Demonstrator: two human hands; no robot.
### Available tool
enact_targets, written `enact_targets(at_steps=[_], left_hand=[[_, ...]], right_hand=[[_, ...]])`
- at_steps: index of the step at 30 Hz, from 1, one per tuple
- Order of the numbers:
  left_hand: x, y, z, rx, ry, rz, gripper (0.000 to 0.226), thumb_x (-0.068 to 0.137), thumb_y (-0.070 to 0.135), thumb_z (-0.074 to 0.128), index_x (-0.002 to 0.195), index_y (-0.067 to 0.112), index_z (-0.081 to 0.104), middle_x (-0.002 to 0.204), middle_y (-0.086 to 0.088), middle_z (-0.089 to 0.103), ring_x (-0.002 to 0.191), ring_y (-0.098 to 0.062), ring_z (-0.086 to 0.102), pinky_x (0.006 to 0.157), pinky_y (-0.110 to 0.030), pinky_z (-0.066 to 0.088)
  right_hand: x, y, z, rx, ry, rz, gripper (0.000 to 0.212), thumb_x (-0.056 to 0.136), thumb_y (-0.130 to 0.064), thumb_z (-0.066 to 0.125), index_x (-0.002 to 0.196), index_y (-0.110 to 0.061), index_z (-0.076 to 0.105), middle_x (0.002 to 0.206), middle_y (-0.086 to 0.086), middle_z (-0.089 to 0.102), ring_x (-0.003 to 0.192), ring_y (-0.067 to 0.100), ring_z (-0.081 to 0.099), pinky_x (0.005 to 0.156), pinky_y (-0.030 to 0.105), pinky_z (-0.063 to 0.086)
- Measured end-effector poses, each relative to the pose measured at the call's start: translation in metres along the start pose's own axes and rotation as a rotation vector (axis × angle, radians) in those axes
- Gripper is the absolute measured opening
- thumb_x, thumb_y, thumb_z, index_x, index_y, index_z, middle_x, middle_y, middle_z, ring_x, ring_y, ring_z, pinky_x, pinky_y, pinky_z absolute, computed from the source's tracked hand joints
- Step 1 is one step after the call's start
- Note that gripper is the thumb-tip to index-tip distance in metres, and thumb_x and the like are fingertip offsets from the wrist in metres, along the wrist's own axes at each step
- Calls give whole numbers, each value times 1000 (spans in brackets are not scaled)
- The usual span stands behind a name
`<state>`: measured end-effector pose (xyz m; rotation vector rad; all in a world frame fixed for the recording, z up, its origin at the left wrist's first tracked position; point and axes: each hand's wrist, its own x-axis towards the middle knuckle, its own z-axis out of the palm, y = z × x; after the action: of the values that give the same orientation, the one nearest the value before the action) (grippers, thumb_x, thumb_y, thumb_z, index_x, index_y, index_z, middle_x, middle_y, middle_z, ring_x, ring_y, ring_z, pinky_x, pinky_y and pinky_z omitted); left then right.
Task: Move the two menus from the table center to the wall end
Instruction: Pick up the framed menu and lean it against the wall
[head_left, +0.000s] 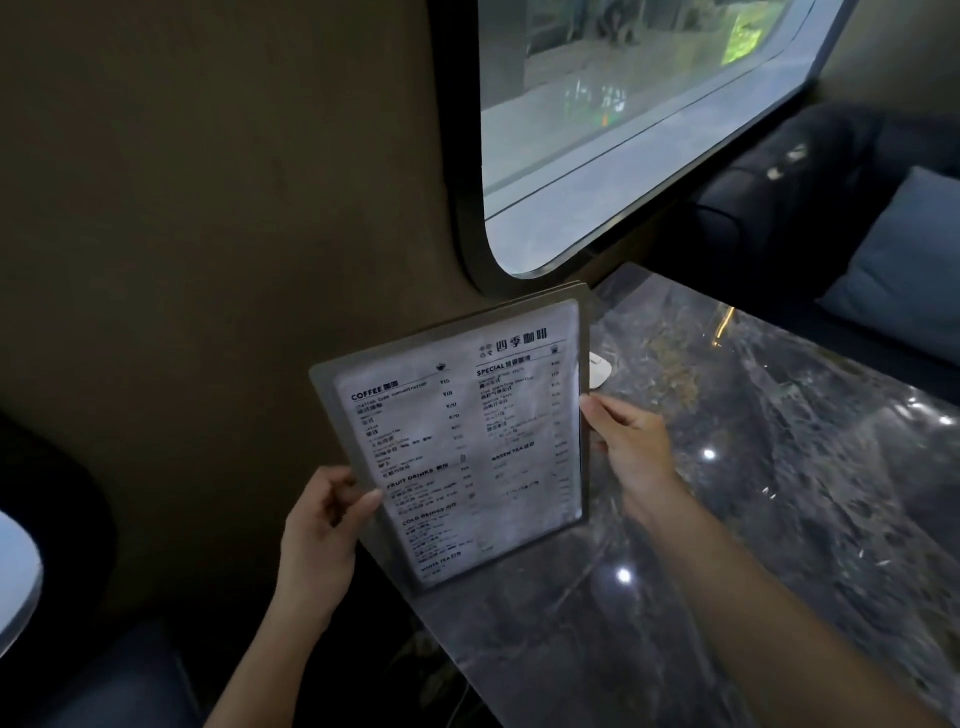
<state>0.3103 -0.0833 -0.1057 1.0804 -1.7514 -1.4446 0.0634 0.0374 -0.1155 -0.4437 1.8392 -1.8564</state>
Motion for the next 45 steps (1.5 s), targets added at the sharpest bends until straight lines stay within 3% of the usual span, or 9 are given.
enact_targets(at_steps=[3, 8, 11, 13, 16, 27, 35, 41, 45], left_hand=[[-8, -6, -1, -28, 18, -12, 19, 82, 6, 60, 82, 25, 58, 72, 16, 68, 73, -4, 65, 61, -20, 56], [-15, -20, -6, 32, -9, -51, 28, 77, 12, 67, 90, 35, 59, 93, 1, 66, 89, -13, 64, 82, -39, 52], [-23, -32, -6, 91, -65, -35, 36, 77, 16, 67, 92, 47, 58, 94, 13, 66, 90, -2, 62, 83, -30, 47], [-28, -40, -5, 121, -76, -25, 36, 78, 17, 68, 90, 49, 58, 91, 8, 66, 90, -1, 61, 83, -26, 47], [-29, -50, -4, 141, -86, -35, 36, 81, 15, 65, 88, 49, 57, 91, 4, 65, 91, -1, 60, 83, -24, 46], [-45, -59, 5, 178, -68, 6, 30, 80, 18, 66, 82, 46, 54, 88, 12, 66, 87, -2, 61, 72, -7, 48], [-62, -75, 15, 268, -25, 19, 52, 80, 21, 67, 103, 60, 42, 95, 24, 61, 88, 4, 60, 70, -5, 47], [-66, -84, 26, 367, 104, 50, 63, 80, 29, 64, 107, 70, 25, 90, 19, 60, 89, 7, 58, 66, -17, 48], [-65, -85, 26, 405, 106, 60, 65, 79, 30, 65, 106, 73, 23, 89, 18, 61, 84, -7, 62, 71, -35, 55]], right_hand=[[1, 0, -1, -98, -49, -35, 16, 85, -14, 59, 98, -19, 67, 81, -12, 68, 68, -5, 65, 62, 10, 52], [4, 12, -8, -310, -169, 11, 24, 87, -22, 58, 108, -11, 63, 93, 0, 69, 79, 4, 64, 65, 15, 53], [4, 24, -10, -554, -151, -39, 26, 87, -27, 57, 104, -8, 63, 93, 5, 68, 83, 20, 62, 70, 28, 51], [4, 30, -12, -694, -153, -80, 25, 88, -29, 55, 99, -7, 64, 87, 5, 65, 79, 21, 59, 59, 27, 43], [5, 37, -14, -835, -186, -141, 26, 89, -28, 52, 95, -6, 64, 88, 12, 69, 75, 24, 58, 62, 31, 41], [14, 37, -12, -1005, -282, -184, 28, 92, -29, 48, 77, -7, 58, 70, 7, 55, 65, 25, 51, 58, 31, 33], [3, 73, -27, -1203, -343, -121, 25, 92, -32, 45, 102, -10, 52, 92, 16, 69, 83, 37, 64, 64, 41, 48], [5, 79, -23, -1321, -368, -256, 21, 93, -21, 41, 101, -1, 44, 81, 25, 67, 73, 41, 63, 55, 38, 37], [10, 75, -19, -1346, -392, -267, 19, 93, -16, 41, 101, 1, 44, 83, 27, 67, 74, 42, 63, 56, 39, 38]])
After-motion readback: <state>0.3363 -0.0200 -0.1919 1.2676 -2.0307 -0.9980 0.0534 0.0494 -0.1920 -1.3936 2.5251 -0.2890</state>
